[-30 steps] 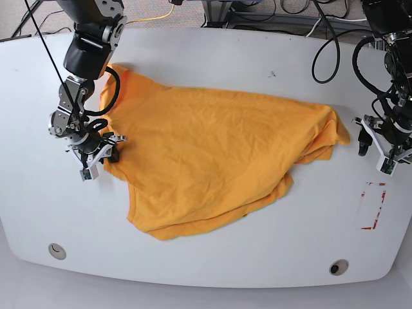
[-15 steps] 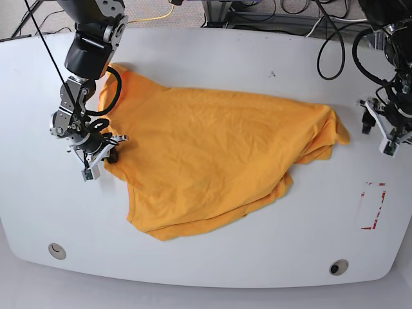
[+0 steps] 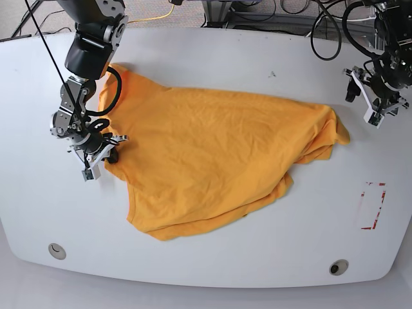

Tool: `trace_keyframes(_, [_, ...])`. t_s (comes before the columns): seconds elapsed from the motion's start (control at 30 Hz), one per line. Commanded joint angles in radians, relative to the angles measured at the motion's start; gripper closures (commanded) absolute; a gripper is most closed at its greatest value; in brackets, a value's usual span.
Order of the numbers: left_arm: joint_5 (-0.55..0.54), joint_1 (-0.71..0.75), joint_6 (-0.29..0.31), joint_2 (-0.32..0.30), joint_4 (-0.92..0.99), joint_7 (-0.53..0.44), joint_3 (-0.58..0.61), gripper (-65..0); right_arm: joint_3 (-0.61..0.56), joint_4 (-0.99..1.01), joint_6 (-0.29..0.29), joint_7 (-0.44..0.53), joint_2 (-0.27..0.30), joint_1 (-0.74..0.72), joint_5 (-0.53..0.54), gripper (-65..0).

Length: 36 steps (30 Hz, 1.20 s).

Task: Layout the t-shirt on the table in an organized manner, then fold the t-shirt properly
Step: 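Move the left gripper to the shirt edge near it and grasp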

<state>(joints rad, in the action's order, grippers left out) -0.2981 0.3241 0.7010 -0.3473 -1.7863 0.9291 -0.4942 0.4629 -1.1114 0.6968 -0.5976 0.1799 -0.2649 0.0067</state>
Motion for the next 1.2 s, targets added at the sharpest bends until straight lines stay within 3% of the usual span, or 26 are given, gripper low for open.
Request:
trace_keyframes(0.0, [-0.003, -0.007, -0.003, -0.017, -0.016, -0.015, -0.005, -38.8, 0.000, -0.014, 0.001, 0.009, 0.010, -0.020, 0.006, -1.6])
trace_keyframes(0.37, [-0.002, -0.119, -0.003, 0.032, -0.017, -0.015, -0.002, -39.2, -0.002, -0.012, 0.001, 0.009, 0.010, -0.020, 0.008, -1.6])
trace_keyframes(0.6, [0.003, -0.201, -0.003, 0.032, -0.016, -0.012, 0.045, -46.9, -0.002, -0.012, 0.001, 0.009, 0.010, -0.020, 0.008, -1.6])
trace_keyframes(1.17, [0.003, -0.268, -0.003, 0.041, 0.081, -0.012, 0.167, -47.1, -0.002, -0.012, 0.001, 0.009, 0.010, -0.020, 0.011, -1.6])
